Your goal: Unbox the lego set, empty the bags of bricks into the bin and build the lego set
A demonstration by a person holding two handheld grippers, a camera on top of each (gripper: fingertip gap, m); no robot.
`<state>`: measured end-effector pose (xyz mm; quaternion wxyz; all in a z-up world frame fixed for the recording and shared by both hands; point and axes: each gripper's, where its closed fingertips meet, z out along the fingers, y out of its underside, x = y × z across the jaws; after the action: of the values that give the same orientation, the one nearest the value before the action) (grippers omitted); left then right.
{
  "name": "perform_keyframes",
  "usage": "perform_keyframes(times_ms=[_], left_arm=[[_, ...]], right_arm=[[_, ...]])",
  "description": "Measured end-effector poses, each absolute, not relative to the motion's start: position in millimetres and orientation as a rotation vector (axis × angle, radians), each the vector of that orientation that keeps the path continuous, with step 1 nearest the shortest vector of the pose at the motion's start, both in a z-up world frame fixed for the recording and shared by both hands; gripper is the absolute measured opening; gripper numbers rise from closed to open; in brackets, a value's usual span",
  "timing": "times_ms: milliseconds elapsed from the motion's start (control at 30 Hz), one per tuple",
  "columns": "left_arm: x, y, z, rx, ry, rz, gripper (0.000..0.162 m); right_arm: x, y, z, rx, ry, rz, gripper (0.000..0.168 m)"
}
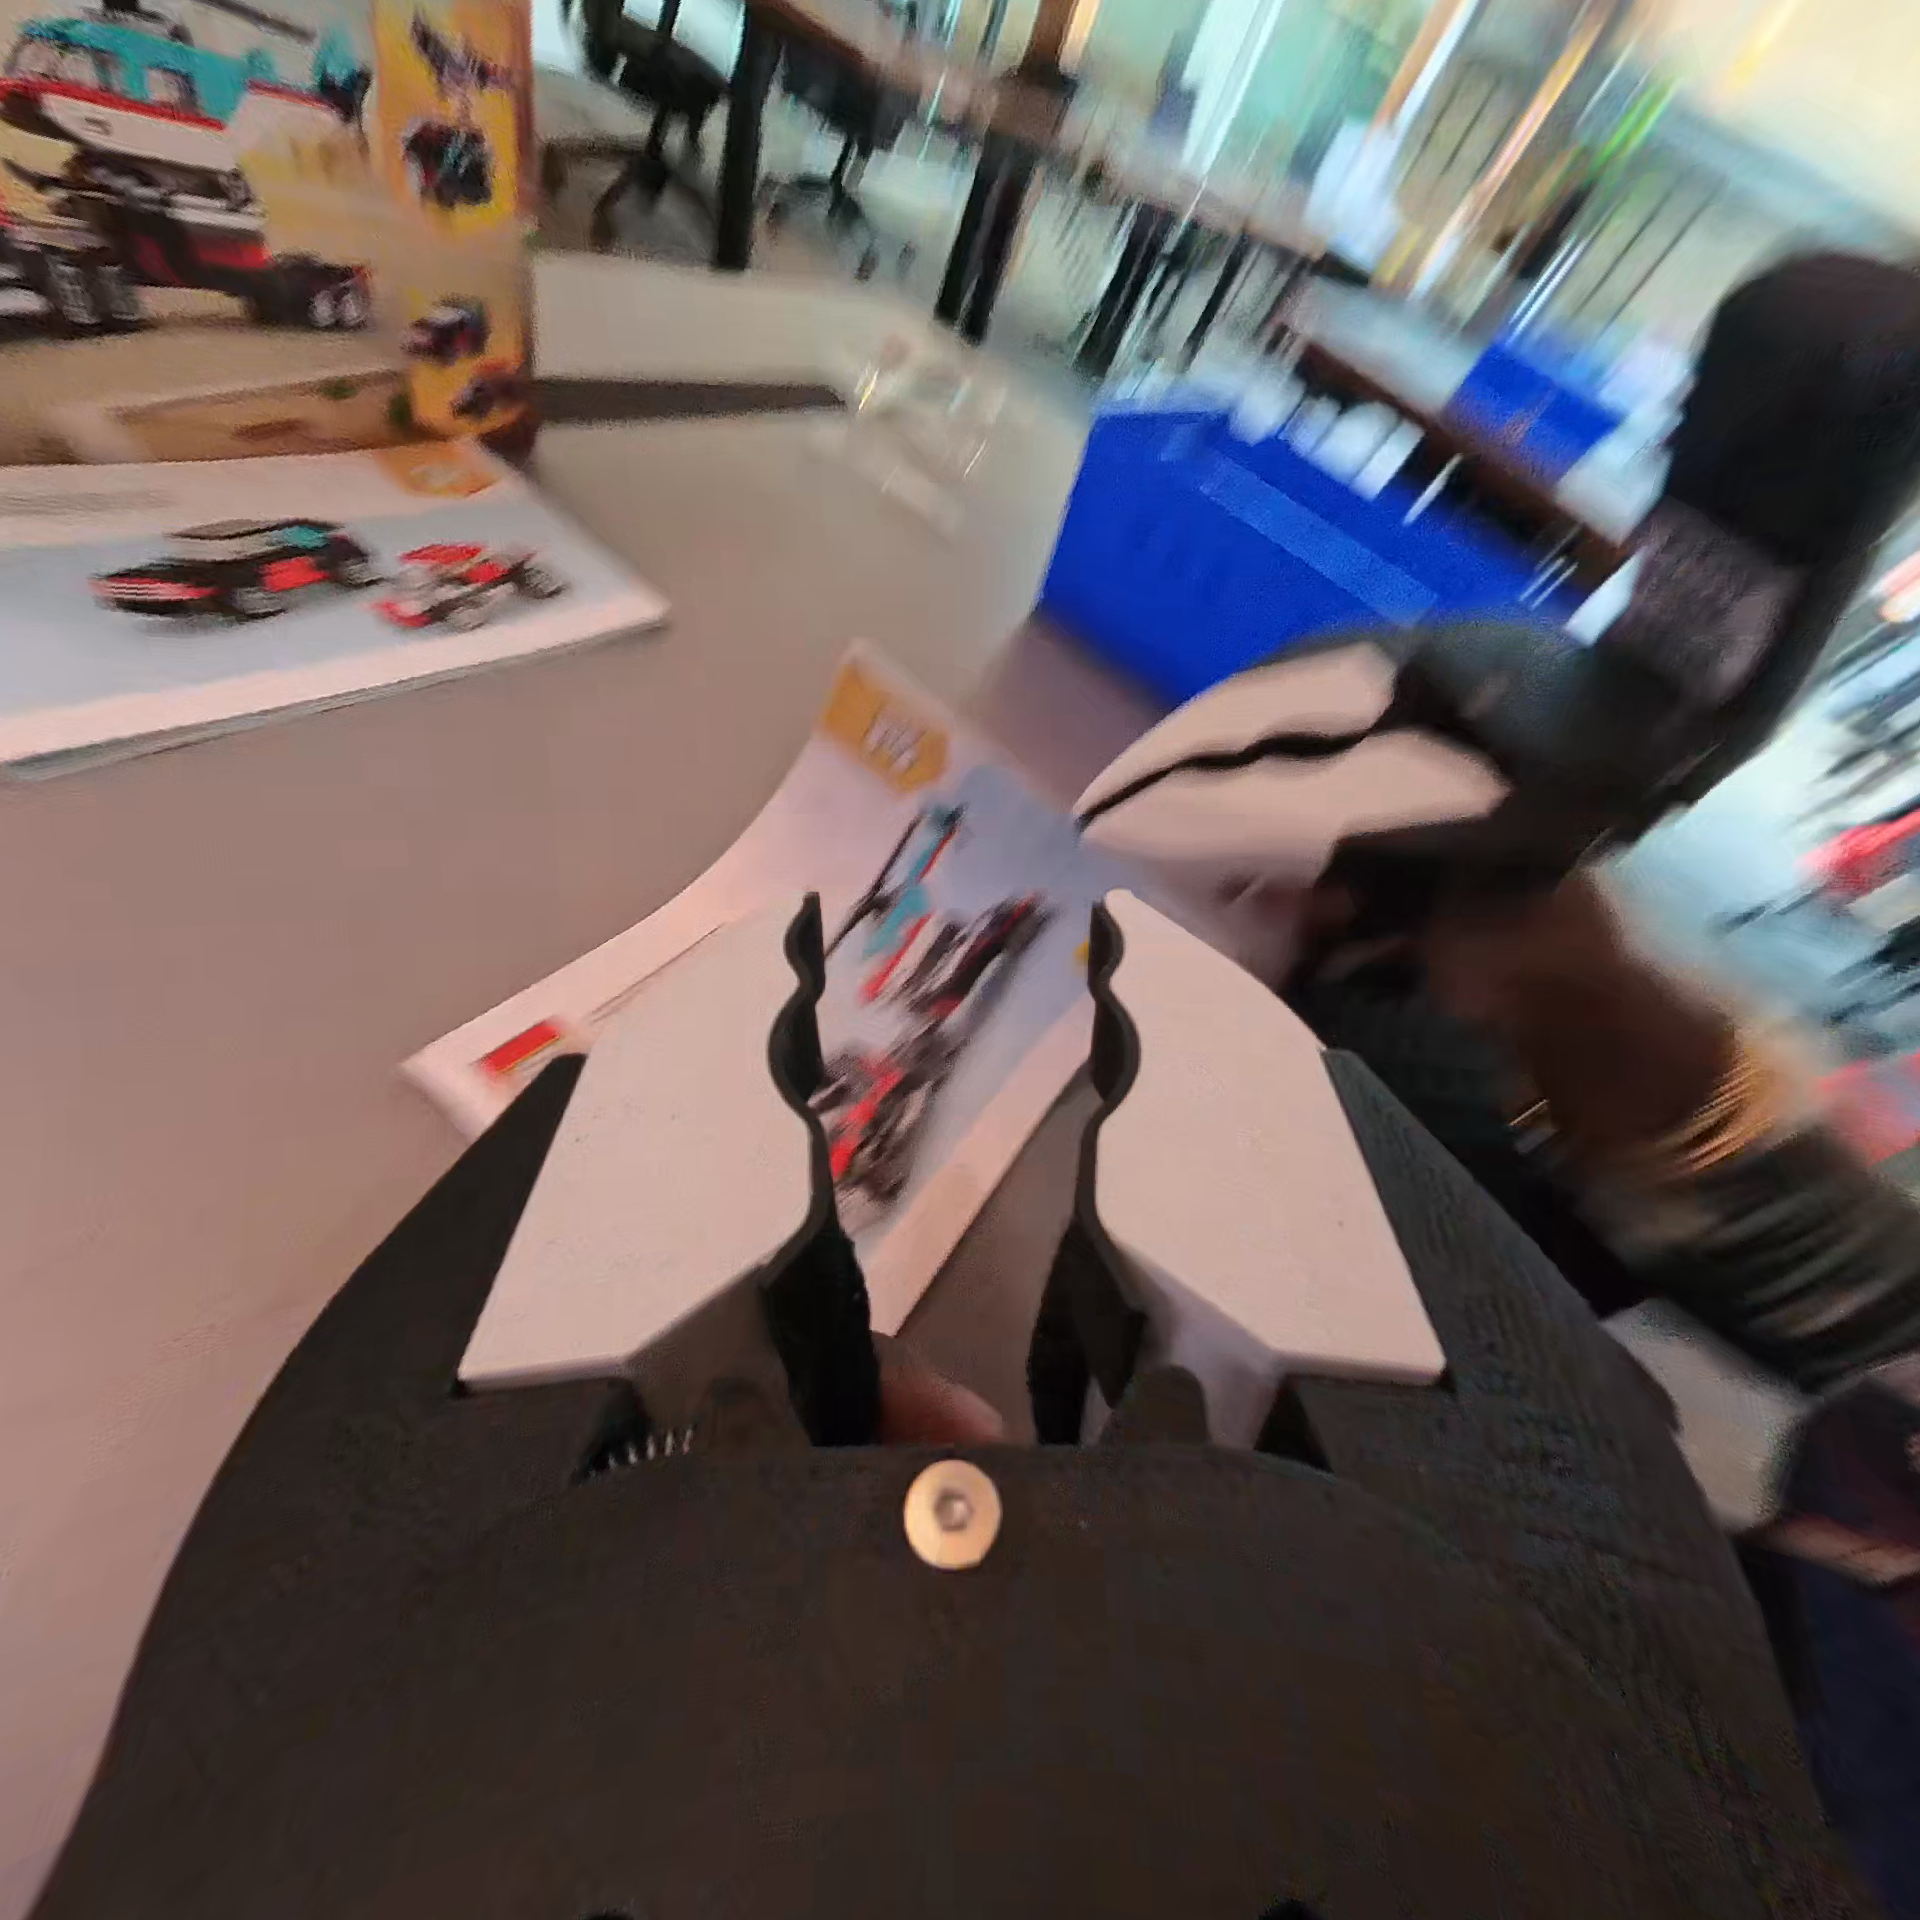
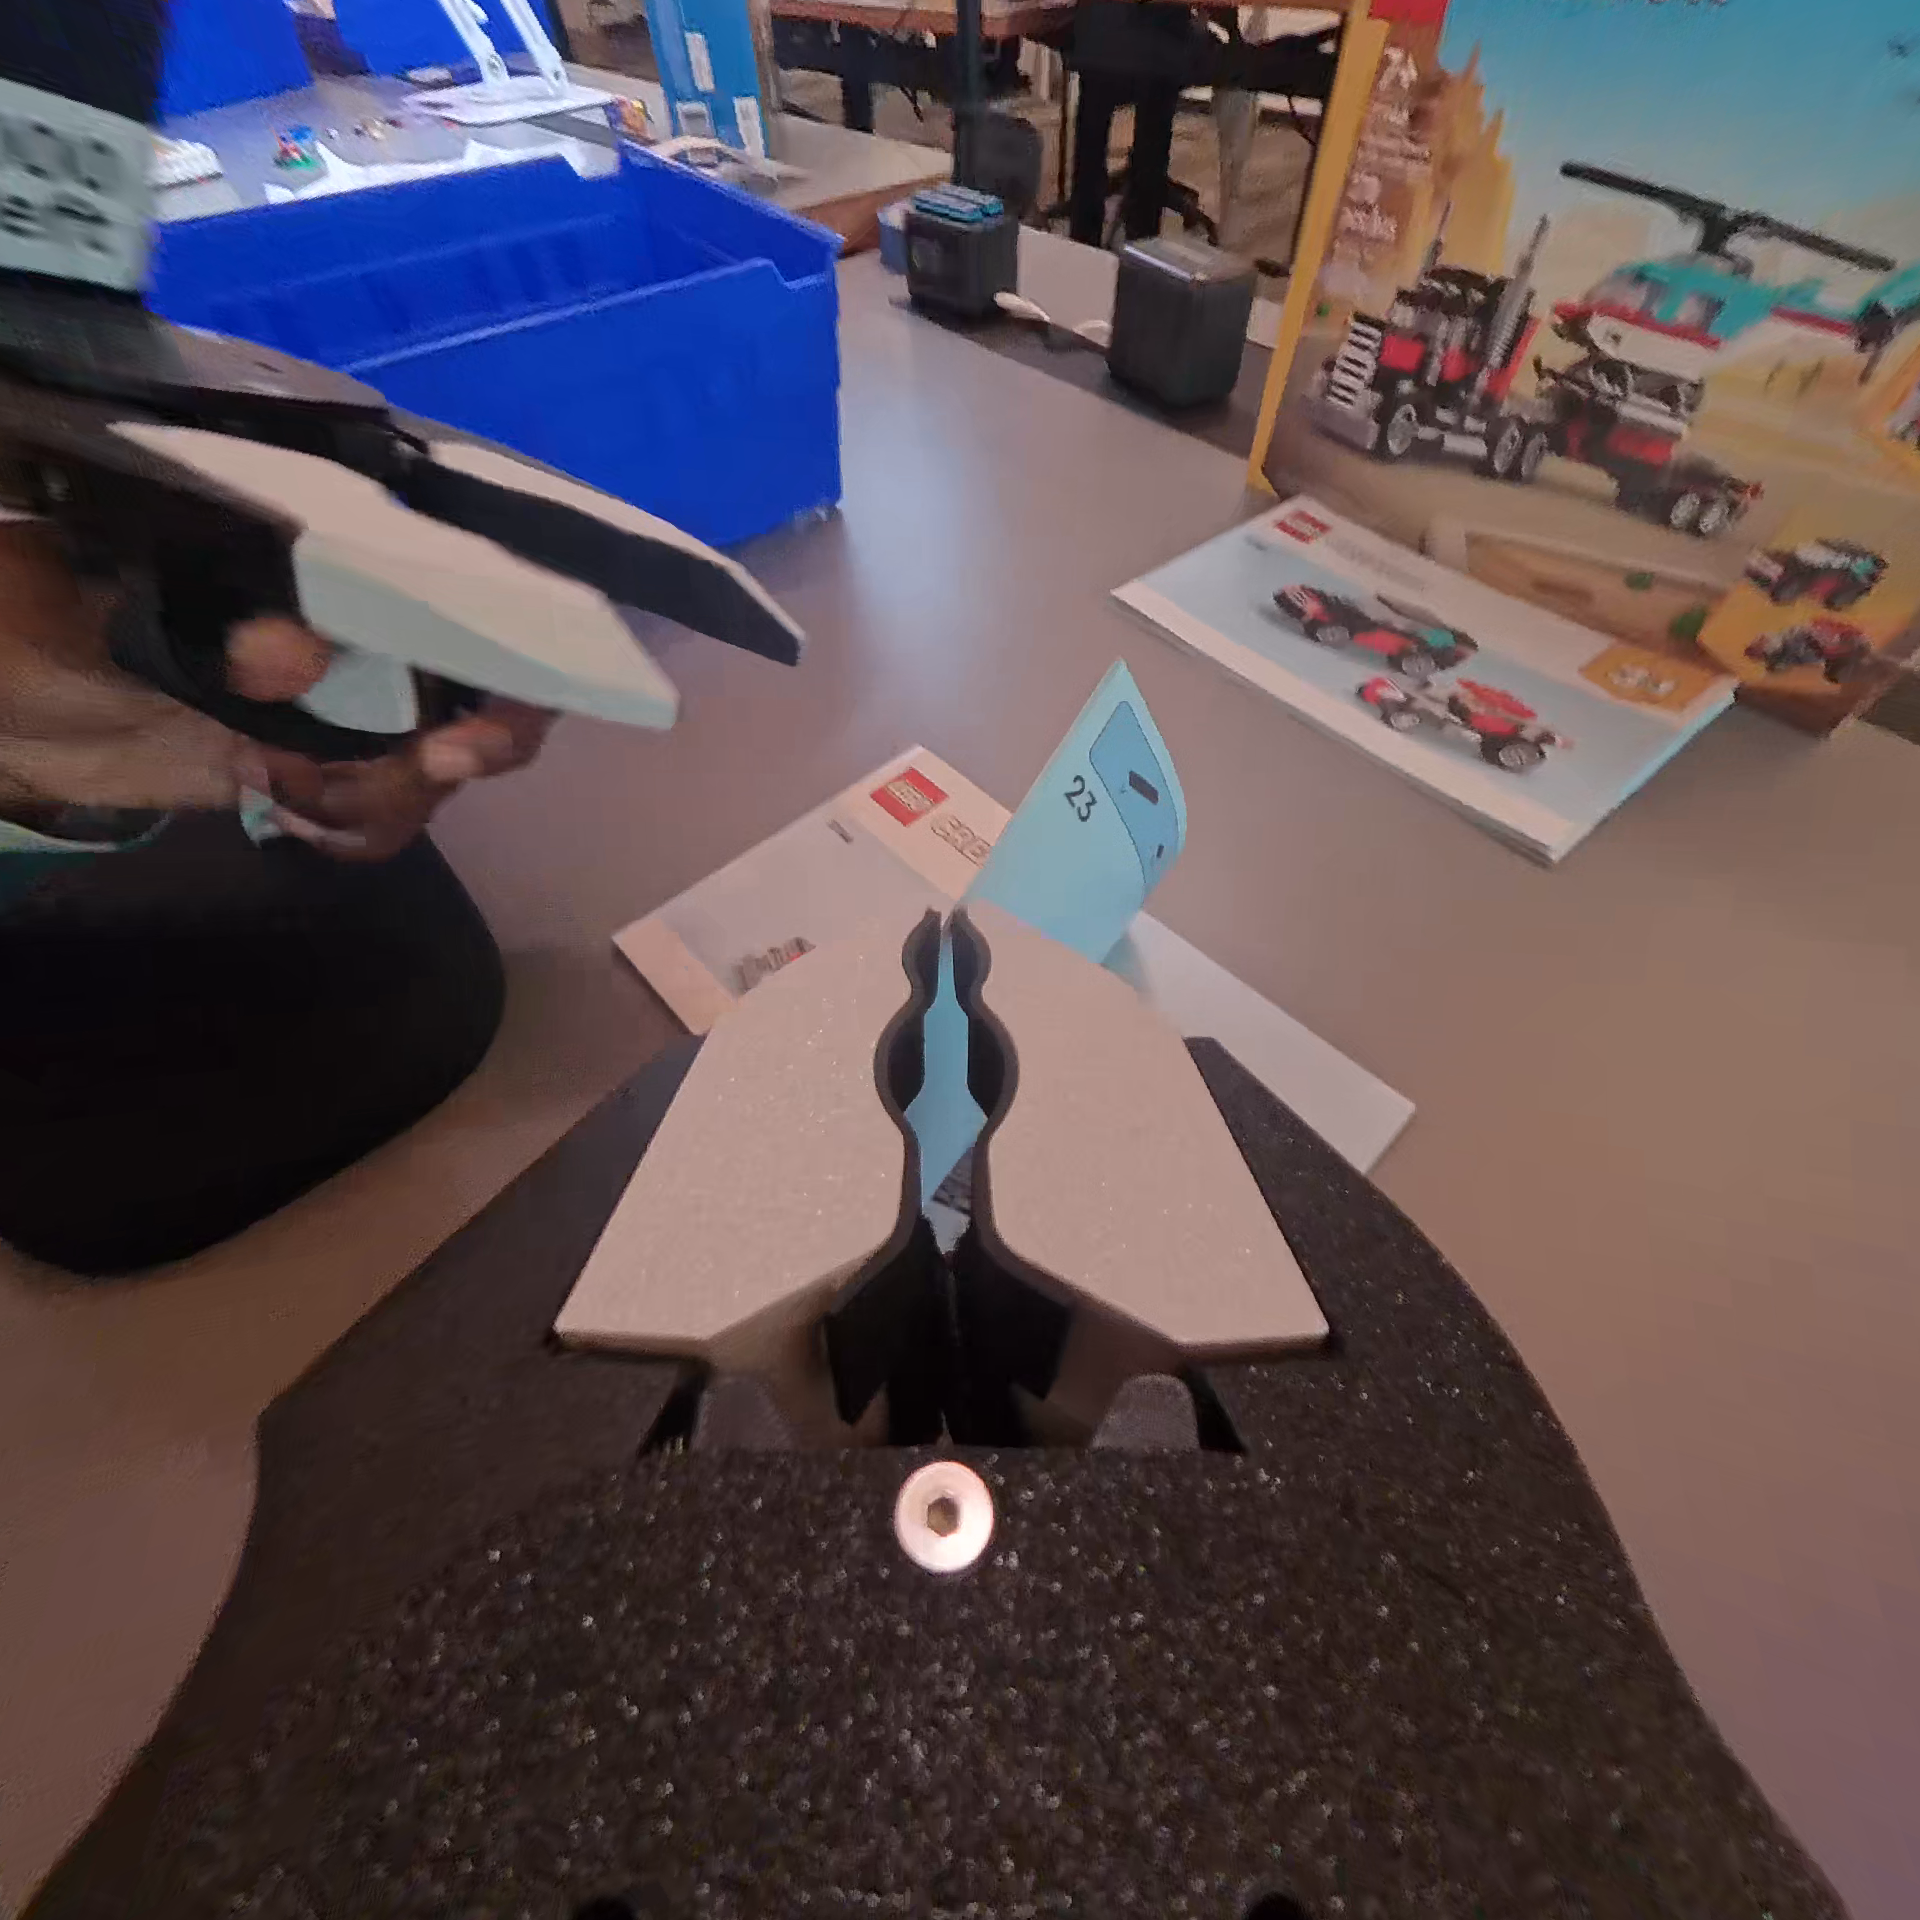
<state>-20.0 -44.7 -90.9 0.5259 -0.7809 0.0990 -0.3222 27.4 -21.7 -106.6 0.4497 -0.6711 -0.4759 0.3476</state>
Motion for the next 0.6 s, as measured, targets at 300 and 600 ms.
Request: perform_keyframes(times_ms=[300,600], left_arm=[[-9,-22,-96,-1.778,-0.125,-1.227,0.032],[2,-13,-110,-1.804,-0.236,-1.359,0.014]], right_arm=[[11,-37,-112,-1.615,-1.231,0.820,0.002],[15,-33,-114,-1.641,-1.181,0.898,0.002]])
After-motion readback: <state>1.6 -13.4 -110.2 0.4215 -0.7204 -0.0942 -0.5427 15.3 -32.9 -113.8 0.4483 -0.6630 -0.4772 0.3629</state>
